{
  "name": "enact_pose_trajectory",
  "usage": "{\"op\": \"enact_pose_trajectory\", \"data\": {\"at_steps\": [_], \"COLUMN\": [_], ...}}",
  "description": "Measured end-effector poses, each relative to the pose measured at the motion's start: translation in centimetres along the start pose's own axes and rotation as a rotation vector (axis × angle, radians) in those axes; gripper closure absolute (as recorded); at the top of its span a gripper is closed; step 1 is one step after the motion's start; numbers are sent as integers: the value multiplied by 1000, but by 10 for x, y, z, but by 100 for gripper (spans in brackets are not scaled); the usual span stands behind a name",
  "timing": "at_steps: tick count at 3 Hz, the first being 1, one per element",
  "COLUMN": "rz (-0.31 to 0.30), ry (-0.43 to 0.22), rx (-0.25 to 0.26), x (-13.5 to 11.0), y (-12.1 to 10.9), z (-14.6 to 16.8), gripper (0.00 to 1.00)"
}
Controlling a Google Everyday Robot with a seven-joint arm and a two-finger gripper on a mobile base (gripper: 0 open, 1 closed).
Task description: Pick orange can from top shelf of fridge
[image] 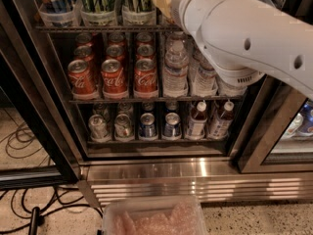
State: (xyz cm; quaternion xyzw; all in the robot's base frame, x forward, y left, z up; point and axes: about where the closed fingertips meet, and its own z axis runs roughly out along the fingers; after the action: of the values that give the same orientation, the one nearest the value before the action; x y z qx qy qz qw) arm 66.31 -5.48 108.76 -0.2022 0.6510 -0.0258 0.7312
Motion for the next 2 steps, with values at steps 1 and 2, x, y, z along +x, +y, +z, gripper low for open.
{"op": "enact_pose_trajectory", "data": {"at_steps": [1,2], "rz": [19,38], "ry": [5,14], "rx": [31,53], "x": [-4,-6], "y": [-7,-13], "z": [5,8], "gripper": [46,60]}}
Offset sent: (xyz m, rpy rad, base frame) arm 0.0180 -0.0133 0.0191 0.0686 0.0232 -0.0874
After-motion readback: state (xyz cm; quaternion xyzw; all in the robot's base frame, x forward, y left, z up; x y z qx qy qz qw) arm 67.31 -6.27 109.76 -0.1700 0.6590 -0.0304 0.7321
